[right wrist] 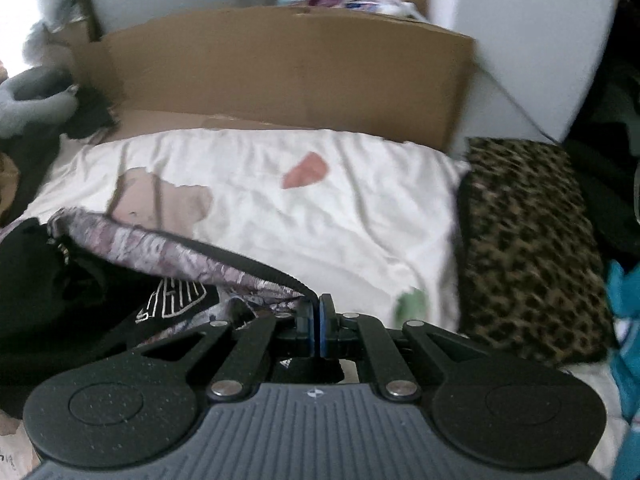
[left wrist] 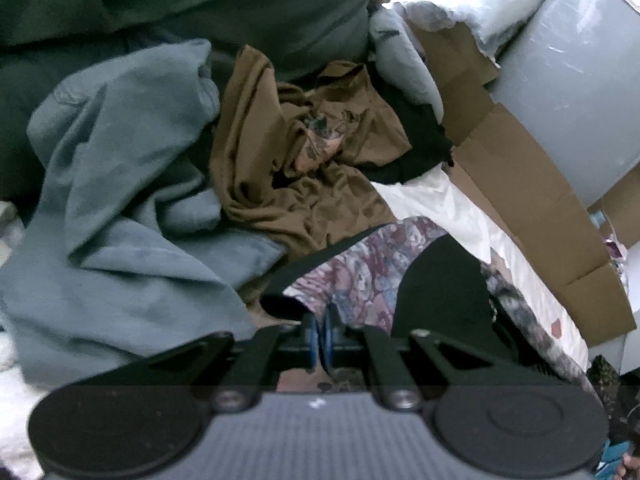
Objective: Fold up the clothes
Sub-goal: 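Drag the black garment across the duvet with both grippers, then open them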
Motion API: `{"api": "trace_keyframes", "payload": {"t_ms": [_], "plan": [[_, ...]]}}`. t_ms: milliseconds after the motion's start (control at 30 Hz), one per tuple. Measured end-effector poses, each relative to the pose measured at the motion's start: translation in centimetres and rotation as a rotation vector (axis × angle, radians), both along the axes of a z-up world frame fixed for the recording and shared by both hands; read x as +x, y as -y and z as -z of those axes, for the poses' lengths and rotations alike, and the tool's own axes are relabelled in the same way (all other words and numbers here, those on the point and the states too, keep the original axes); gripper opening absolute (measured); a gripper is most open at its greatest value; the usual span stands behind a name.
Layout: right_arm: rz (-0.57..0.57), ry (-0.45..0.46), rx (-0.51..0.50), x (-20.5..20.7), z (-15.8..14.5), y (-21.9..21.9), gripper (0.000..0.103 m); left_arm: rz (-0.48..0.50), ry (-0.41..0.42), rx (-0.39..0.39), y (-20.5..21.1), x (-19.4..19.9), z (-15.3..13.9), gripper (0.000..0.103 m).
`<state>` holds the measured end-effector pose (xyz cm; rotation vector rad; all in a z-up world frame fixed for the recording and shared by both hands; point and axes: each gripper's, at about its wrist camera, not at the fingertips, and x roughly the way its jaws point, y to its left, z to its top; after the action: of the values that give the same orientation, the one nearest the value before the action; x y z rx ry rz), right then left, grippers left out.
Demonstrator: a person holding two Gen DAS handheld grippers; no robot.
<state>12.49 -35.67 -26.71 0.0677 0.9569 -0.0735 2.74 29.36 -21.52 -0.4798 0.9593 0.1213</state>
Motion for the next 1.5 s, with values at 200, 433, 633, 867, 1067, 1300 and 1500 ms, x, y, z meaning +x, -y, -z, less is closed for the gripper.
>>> {"api": "trace_keyframes", "payload": {"t_ms": [200, 433, 633, 867, 1067, 1300, 1500], "plan": [[0.091, 0.004, 0.002, -4.3, -0.9, 4.4, 0.000, -0.011, 0.001, 0.021, -0.2, -1.3, -1.2, 0.004], [0.198, -0.012, 0.027, -9.7, -0.7, 8.7, 0.000, 0.009, -0.038, 0.042, -0.4, -3.1, -1.5, 0.004], [0.281, -0.033, 0.058, -14.6, -0.2, 10.9, 0.000, 0.006, -0.124, 0.079, -0.7, -4.8, -0.9, 0.004], [0.335, -0.082, 0.099, -17.4, 1.2, 12.0, 0.002, -0.007, -0.226, 0.115, -0.7, -6.8, -0.1, 0.004], [0.303, -0.087, 0.105, -17.6, 1.1, 11.9, 0.040, -0.003, -0.251, 0.224, -0.9, -6.8, -1.4, 0.024], [0.246, -0.028, 0.127, -14.9, 0.4, 11.4, 0.044, 0.016, -0.173, 0.173, -0.3, -3.4, -2.8, 0.043], [0.154, -0.008, 0.172, -10.1, 1.1, 8.7, 0.044, 0.068, -0.140, 0.159, 2.3, 2.0, -1.9, 0.049]]}}
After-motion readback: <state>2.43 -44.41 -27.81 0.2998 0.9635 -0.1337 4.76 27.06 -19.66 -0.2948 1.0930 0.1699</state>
